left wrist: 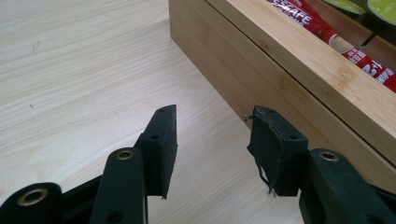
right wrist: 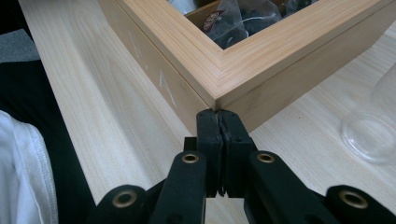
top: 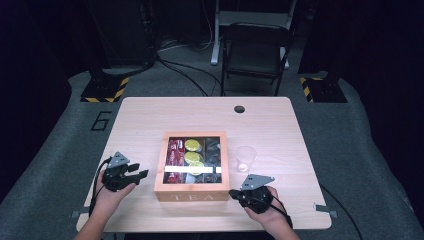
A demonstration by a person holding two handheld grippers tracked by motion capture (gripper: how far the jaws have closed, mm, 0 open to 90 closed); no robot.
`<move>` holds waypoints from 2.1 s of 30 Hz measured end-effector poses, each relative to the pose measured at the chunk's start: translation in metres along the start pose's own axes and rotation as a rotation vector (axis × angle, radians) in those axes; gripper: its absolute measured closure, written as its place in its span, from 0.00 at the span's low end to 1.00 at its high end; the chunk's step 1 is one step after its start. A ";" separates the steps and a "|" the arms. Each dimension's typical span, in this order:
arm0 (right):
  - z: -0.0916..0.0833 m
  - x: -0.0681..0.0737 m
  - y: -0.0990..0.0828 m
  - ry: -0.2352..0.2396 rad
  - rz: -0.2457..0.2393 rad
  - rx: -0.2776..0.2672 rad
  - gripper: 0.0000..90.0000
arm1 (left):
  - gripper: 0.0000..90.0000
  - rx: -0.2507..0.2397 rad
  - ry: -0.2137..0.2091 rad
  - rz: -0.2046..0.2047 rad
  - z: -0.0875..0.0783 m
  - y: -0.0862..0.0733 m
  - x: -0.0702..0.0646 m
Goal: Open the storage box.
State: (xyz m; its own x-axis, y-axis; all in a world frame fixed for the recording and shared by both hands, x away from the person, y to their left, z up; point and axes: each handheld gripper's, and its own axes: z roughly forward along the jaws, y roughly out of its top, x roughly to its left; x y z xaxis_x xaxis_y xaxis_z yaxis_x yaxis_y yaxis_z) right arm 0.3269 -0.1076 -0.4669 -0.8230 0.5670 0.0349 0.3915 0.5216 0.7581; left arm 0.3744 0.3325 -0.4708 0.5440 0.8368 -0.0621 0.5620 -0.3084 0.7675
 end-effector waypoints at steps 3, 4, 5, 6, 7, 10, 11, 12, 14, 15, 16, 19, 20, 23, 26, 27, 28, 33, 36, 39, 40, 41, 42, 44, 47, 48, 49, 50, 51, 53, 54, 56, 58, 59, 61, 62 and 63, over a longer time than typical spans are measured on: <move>-0.001 0.000 0.001 0.002 0.007 0.002 0.98 | 0.57 -0.011 0.008 -0.005 0.000 -0.001 0.000; -0.002 0.000 0.002 0.006 0.010 -0.011 0.98 | 0.57 -0.009 0.007 -0.001 0.000 -0.001 0.000; -0.002 0.000 0.002 0.006 0.010 -0.011 0.98 | 0.57 -0.009 0.007 -0.001 0.000 -0.001 0.000; -0.003 -0.001 0.004 0.006 0.008 -0.024 0.98 | 0.57 -0.006 0.005 0.003 -0.001 -0.001 -0.001; -0.003 -0.001 0.004 0.006 0.008 -0.024 0.98 | 0.57 -0.006 0.005 0.003 -0.001 -0.001 -0.001; -0.007 -0.002 0.007 0.014 0.024 -0.043 0.97 | 0.57 -0.005 0.001 0.008 -0.004 -0.001 -0.003; -0.007 -0.002 0.007 0.014 0.024 -0.043 0.97 | 0.57 -0.005 0.001 0.008 -0.004 -0.001 -0.003; -0.008 -0.002 0.009 0.015 0.032 -0.045 0.97 | 0.57 -0.012 -0.001 0.004 -0.005 -0.001 -0.005; -0.009 -0.003 0.012 0.017 0.024 -0.055 0.97 | 0.56 -0.024 -0.022 -0.007 -0.007 -0.001 -0.006; -0.010 -0.003 0.013 0.021 0.024 -0.059 0.97 | 0.56 -0.026 -0.031 -0.010 -0.009 0.000 -0.007; -0.010 -0.003 0.015 0.018 0.028 -0.067 0.97 | 0.56 -0.030 -0.029 -0.002 -0.010 0.000 -0.009; -0.011 -0.003 0.020 0.010 0.033 -0.082 0.97 | 0.56 -0.042 -0.031 0.014 -0.012 0.001 -0.014; -0.011 -0.003 0.021 0.011 0.044 -0.082 0.97 | 0.56 -0.034 -0.039 0.019 -0.014 0.002 -0.015; -0.011 -0.004 0.025 0.015 0.048 -0.089 0.97 | 0.56 -0.040 -0.040 0.034 -0.017 0.002 -0.019; -0.010 -0.004 0.027 0.014 0.050 -0.095 0.97 | 0.56 -0.050 -0.045 0.036 -0.020 0.002 -0.021; -0.010 -0.004 0.028 0.013 0.056 -0.096 0.97 | 0.56 -0.053 -0.046 0.036 -0.021 0.002 -0.023; -0.010 -0.005 0.029 0.016 0.046 -0.098 0.97 | 0.56 -0.060 -0.047 0.033 -0.022 0.002 -0.024; -0.011 -0.005 0.032 0.015 0.055 -0.114 0.97 | 0.56 -0.064 -0.078 0.034 -0.026 0.003 -0.029; -0.010 -0.007 0.035 0.020 0.042 -0.122 0.97 | 0.56 -0.062 -0.087 0.064 -0.029 0.004 -0.036; -0.010 -0.007 0.036 0.020 0.043 -0.127 0.97 | 0.57 -0.063 -0.096 0.077 -0.030 0.005 -0.041; -0.010 -0.007 0.036 0.021 0.048 -0.125 0.97 | 0.57 -0.068 -0.101 0.081 -0.030 0.005 -0.044; -0.010 -0.007 0.036 0.021 0.048 -0.125 0.97 | 0.57 -0.066 -0.107 0.091 -0.030 0.005 -0.046; -0.010 -0.008 0.037 0.021 0.042 -0.134 0.97 | 0.57 -0.070 -0.112 0.099 -0.030 0.006 -0.049; -0.010 -0.008 0.037 0.020 0.045 -0.136 0.97 | 0.58 -0.072 -0.128 0.107 -0.032 0.007 -0.053; -0.009 -0.008 0.038 0.025 0.044 -0.136 0.97 | 0.66 -0.081 -0.153 0.119 -0.036 0.010 -0.058; -0.009 -0.009 0.038 0.022 0.042 -0.135 0.97 | 0.68 -0.092 -0.152 0.132 -0.038 0.012 -0.061; -0.009 -0.008 0.038 0.021 0.045 -0.136 0.97 | 0.68 -0.097 -0.150 0.134 -0.039 0.013 -0.063; -0.009 -0.008 0.038 0.020 0.045 -0.136 0.97 | 0.69 -0.105 -0.145 0.136 -0.040 0.014 -0.064; -0.009 -0.008 0.038 0.023 0.042 -0.138 0.97 | 0.71 -0.111 -0.142 0.136 -0.041 0.014 -0.066; -0.009 -0.009 0.038 0.024 0.036 -0.139 0.97 | 0.73 -0.103 -0.149 0.143 -0.042 0.015 -0.066; -0.009 -0.008 0.039 0.019 0.042 -0.146 0.97 | 0.74 -0.101 -0.142 0.150 -0.043 0.017 -0.069; -0.010 -0.008 0.039 0.017 0.046 -0.150 0.97 | 0.77 -0.094 -0.141 0.156 -0.045 0.018 -0.069; -0.011 -0.009 0.040 0.020 0.047 -0.155 0.97 | 0.79 -0.092 -0.140 0.143 -0.047 0.019 -0.069; -0.011 -0.009 0.040 0.019 0.050 -0.162 0.97 | 0.79 -0.096 -0.138 0.133 -0.048 0.019 -0.069; -0.011 -0.009 0.040 0.019 0.053 -0.168 0.95 | 0.82 -0.097 -0.125 0.121 -0.049 0.020 -0.068; -0.011 -0.009 0.040 0.019 0.053 -0.168 0.95 | 0.82 -0.097 -0.125 0.121 -0.049 0.020 -0.068; -0.011 -0.009 0.040 0.013 0.051 -0.168 0.94 | 0.82 -0.107 -0.120 0.117 -0.049 0.020 -0.068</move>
State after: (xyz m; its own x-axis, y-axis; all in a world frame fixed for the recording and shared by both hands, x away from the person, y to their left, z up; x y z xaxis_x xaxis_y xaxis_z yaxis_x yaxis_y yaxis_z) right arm 0.3457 -0.0992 -0.4296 -0.8097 0.5808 0.0841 0.3595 0.3777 0.8533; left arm 0.3180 0.2919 -0.4202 0.6756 0.7363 -0.0388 0.4246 -0.3455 0.8369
